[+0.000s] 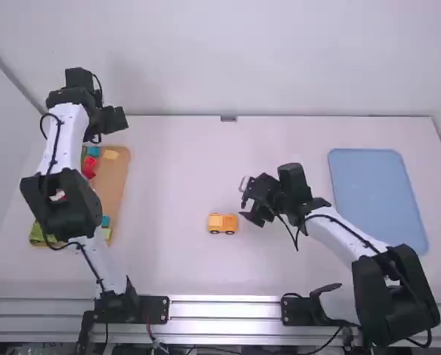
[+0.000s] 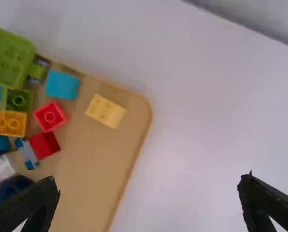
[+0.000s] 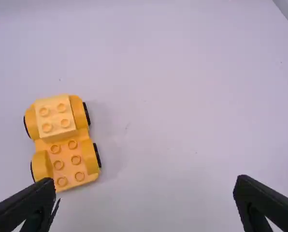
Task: Assemble lego blocks to make yellow taxi
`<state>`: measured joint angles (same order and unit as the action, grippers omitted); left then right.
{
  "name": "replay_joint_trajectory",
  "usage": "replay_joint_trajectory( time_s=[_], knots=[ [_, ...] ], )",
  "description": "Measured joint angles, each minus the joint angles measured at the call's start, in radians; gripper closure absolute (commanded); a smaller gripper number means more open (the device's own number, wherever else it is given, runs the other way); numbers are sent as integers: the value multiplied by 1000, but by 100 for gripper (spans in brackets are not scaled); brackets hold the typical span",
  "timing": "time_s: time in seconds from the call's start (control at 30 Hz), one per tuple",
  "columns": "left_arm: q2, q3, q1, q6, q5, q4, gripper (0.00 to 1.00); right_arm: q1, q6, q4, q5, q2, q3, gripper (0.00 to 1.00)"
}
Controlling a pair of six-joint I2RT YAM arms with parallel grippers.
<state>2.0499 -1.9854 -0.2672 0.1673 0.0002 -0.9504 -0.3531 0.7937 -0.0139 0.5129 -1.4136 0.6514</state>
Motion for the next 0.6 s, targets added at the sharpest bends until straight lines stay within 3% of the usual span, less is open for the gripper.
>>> replay_joint_trajectory(
  time_s=[0.3, 0.6],
  knots=[
    [179, -59, -24, 156, 4, 1, 1, 0, -4, 41, -34, 0, 0, 2],
    [268, -54, -105, 345, 7, 133, 1, 0, 0, 54, -45, 0, 0, 2]
  ],
)
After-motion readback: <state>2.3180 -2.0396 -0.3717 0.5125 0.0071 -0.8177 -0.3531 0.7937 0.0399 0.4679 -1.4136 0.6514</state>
